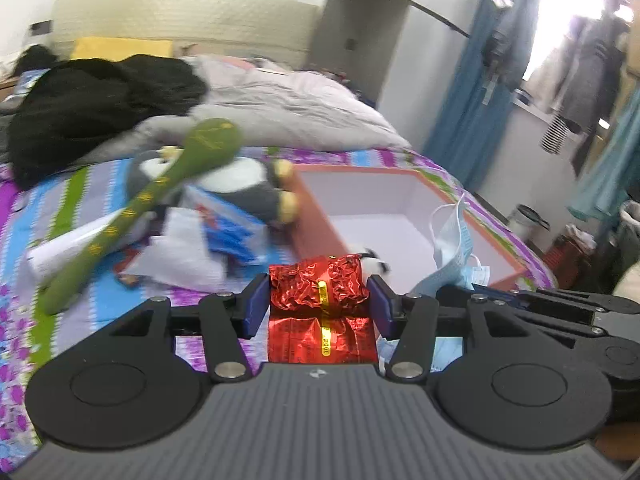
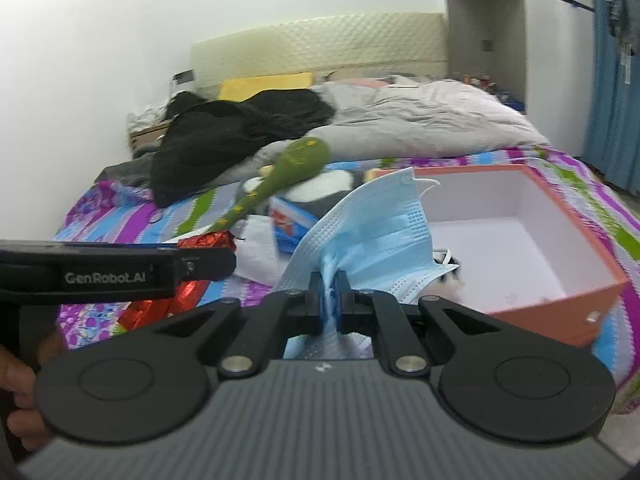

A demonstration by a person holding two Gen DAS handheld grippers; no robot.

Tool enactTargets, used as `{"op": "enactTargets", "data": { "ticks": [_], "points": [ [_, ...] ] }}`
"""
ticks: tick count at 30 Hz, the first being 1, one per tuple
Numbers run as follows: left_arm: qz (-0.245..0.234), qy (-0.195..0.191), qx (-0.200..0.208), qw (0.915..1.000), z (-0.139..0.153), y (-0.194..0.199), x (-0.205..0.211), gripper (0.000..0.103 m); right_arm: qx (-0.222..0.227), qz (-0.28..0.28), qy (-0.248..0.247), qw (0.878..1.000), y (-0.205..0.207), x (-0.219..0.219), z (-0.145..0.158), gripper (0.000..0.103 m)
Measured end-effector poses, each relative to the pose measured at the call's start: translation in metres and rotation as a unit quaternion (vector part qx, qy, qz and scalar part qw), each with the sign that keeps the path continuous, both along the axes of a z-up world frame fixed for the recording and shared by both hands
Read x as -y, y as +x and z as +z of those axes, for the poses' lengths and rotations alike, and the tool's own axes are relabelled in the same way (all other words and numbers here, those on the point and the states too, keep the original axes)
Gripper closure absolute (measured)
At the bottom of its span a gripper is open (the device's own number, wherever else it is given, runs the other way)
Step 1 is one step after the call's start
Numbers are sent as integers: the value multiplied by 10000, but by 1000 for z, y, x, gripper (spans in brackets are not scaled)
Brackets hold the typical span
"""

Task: Organize soft objects
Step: 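Carry the red packet with the left tool while the right tool carries the mask over the box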

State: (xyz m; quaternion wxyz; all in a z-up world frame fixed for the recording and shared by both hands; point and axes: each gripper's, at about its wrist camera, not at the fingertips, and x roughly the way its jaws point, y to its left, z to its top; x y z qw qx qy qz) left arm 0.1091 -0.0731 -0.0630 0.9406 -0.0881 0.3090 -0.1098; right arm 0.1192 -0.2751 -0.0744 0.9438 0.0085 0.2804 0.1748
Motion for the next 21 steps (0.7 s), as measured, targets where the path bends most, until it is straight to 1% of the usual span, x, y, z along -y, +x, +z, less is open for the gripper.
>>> {"op": "enactTargets", "data": {
  "ticks": [4,8,11,13,16,19,21],
  "points": [
    [-312,-46,-24,9995,1,8,29,44,-28,-312,-17,9995,-1,27,0,94],
    [-584,-124,-84,9982,4,28,52,44,-90,-513,37,9986,11,48,0,94],
    [-826,-190,-138,9963,7,51,68,44,-139,-609,13,9980,29,59,0,94],
    [-964,-176,-140,9951,8,68,80,44,-147,-706,-112,9973,45,64,-1,94],
    [-1055,-113,-297,9939,5,100,98,44,-177,-805,-326,9961,72,71,-5,94],
    [-1168,138,-409,9922,2,131,117,44,-312,-910,-472,9942,98,83,-11,94],
    [-1186,133,-583,9911,-2,153,125,44,-439,-1035,-548,9921,116,92,-17,94]
  ]
}}
